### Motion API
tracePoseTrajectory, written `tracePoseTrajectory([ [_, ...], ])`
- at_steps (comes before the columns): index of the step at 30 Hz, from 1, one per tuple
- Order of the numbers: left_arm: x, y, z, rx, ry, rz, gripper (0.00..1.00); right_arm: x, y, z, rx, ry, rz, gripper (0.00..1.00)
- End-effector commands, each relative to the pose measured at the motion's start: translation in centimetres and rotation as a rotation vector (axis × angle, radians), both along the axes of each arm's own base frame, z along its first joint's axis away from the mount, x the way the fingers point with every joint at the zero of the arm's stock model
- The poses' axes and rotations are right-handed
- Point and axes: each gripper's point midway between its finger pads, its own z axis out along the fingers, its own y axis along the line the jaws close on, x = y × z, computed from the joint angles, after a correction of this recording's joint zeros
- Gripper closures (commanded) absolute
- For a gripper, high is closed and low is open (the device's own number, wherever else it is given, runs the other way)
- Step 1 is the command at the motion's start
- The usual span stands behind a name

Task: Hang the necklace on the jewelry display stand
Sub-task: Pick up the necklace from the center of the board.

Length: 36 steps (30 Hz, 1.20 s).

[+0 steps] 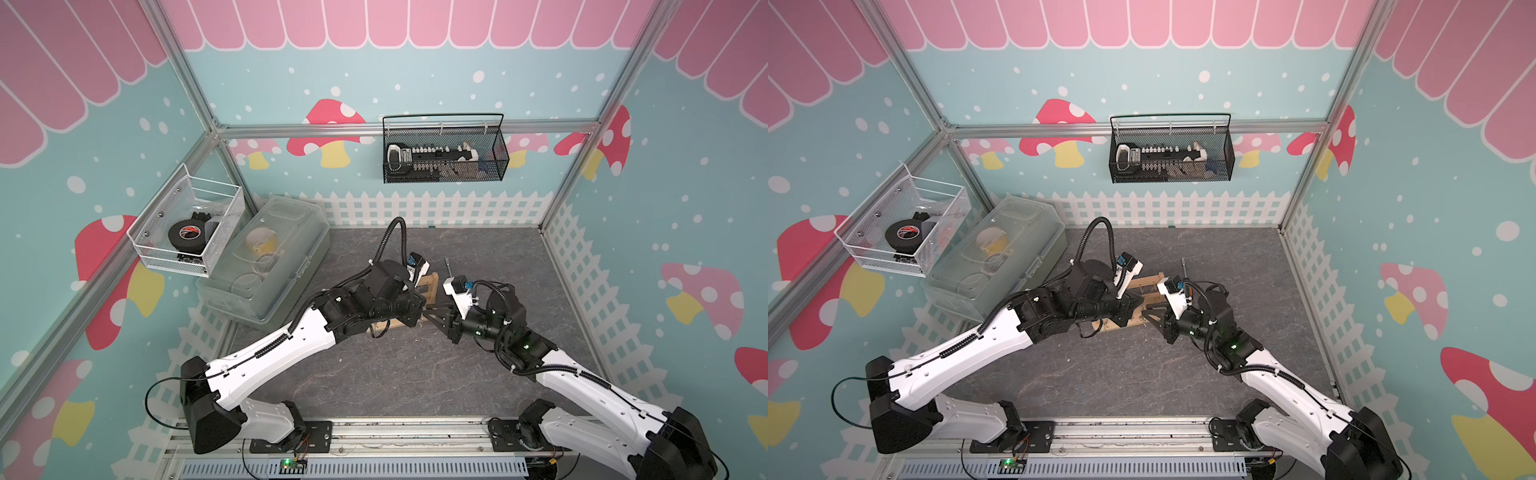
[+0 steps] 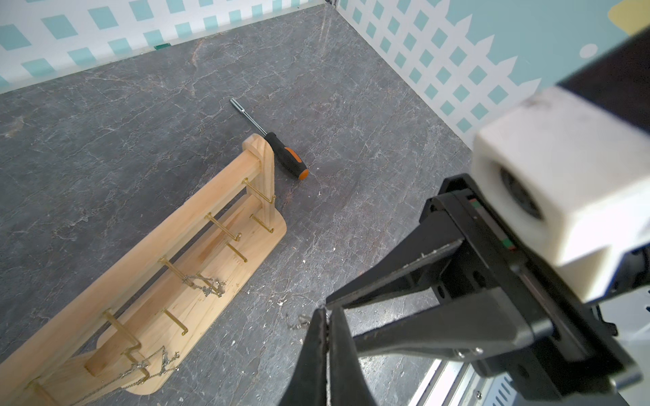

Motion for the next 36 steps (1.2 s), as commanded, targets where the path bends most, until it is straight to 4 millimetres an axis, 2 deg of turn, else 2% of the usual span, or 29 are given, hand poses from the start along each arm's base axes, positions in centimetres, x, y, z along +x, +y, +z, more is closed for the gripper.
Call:
tracePoseTrajectory([
  [1,-0.3,0.3,2.2,-0.026,-0.034,-0.016,1.00,-0.8,0.9,1.5,0.016,-0.066,0.071,0.73],
  [8,-1.1,0.2,2.5,-0.037,-0.014,-0.053,1.00,0.0,1.1,1.4,-0.011,-0.089,0.054,0.60],
  [17,-1.6,0.0,2.4,-0.036,0.001,-0.083,1.00,-0.2,1.7,2.4,0.008,-0.113,0.098,0.57],
  [26,-1.8,0.1,3.0,-0.050,-0.008,-0.088,1.00,-0.9,2.2,1.6,0.003,-0.086,0.154,0.70],
  [33,-1.8,0.4,3.2,-0.047,-0.020,-0.084,1.00,-0.8,2.2,1.3,0.000,-0.075,0.155,0.82],
  [36,-1.8,0.4,3.0,-0.043,-0.019,-0.081,1.00,-0.7,2.1,1.3,0.000,-0.074,0.146,0.84],
])
